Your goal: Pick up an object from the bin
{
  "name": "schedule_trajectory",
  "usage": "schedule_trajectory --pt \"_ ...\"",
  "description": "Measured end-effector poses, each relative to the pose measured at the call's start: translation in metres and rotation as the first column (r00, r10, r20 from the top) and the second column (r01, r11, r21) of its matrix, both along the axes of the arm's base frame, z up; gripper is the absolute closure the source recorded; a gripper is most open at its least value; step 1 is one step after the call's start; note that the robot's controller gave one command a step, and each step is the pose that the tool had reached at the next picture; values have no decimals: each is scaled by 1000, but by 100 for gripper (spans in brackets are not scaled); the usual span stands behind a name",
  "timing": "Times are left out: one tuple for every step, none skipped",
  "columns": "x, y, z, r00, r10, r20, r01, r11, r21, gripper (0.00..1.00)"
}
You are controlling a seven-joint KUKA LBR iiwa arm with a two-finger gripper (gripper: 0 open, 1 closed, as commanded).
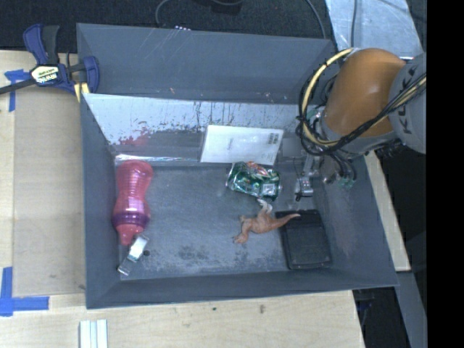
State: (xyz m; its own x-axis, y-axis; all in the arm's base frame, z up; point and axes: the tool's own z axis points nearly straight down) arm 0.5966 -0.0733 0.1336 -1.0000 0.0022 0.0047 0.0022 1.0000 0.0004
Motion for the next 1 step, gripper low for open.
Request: schedule_trajectory --pt "2 0 5 1000 1 8 -1 1000 -1 0"
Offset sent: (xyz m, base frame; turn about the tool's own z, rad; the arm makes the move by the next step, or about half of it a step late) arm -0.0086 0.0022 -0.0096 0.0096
